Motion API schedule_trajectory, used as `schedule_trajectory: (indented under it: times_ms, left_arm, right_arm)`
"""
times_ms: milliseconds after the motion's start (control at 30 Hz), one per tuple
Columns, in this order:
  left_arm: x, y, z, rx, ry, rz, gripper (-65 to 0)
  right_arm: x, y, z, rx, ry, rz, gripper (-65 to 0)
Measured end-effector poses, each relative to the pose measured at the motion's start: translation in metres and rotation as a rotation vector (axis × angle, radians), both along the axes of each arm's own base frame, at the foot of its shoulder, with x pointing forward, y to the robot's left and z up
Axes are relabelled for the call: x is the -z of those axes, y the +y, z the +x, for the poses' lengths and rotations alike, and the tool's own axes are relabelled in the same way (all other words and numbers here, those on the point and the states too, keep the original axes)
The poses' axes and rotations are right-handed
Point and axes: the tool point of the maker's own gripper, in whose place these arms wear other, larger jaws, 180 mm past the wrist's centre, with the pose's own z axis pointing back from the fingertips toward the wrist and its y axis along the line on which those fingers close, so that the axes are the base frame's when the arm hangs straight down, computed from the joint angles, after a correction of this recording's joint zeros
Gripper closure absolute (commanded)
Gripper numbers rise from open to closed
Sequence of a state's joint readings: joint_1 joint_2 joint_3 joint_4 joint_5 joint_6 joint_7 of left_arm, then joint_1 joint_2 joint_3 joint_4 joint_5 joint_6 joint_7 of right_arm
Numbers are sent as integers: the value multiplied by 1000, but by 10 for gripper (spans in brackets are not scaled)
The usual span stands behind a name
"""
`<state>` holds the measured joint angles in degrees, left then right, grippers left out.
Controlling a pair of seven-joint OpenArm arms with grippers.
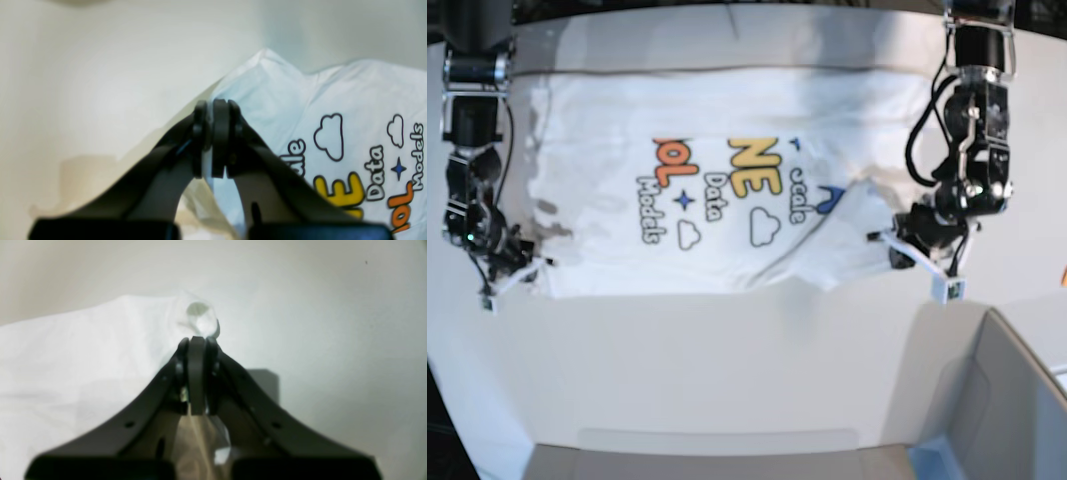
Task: Layout the t-shirt on the table in an organized manner, then fold the t-shirt properly
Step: 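Lift the hem with both grippers and fold it toward the collar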
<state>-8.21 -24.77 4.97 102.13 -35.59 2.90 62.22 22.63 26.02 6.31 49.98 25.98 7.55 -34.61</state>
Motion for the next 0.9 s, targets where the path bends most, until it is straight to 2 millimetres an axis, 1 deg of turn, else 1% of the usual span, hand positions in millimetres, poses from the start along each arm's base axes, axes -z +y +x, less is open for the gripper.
schedule_trajectory:
  times_ms: [67,133,267,367,467,567,633,700,767,867,900]
  left_arm:
    - [-14,0,12,-3,-50,0,-32]
    - [-24,-2,16,3,-75,-1,-32]
    - [-45,-7,22,19,-131,1,-32]
    - [-54,-8,27,21,-157,-4,-32]
    - [-56,-9,25,26,-162,4,-32]
    - [-63,-13,23,43,-184,1,-32]
    - [-65,-14,23,44,-190,2,-32]
    - [-65,-11,19,56,-174,22,-32]
    - [-75,-9,15,70,-188,50,-32]
    - [-87,-10,13,84,-224,70,-32]
    - [-83,-11,9,91,-212,66,-32]
  right_arm:
    - [-2,1,-2,-12,-4,-16,0]
    - [-5,2,-8,-32,-13,-37,0]
    - [-6,13,-22,-83,-5,-65,0]
    - [-8,20,-28,-109,-9,-78,0]
    - [-11,24,-34,-105,-30,-61,0]
    - [-17,11,-44,-55,-54,-58,0]
    - [-27,5,-48,-41,-81,-72,0]
    - [-40,6,-51,-39,-124,-73,0]
    - [-49,10,-55,-47,-155,-74,0]
    - [-50,16,-66,-70,-160,-82,0]
    - [-48,15,-70,-70,-150,-87,0]
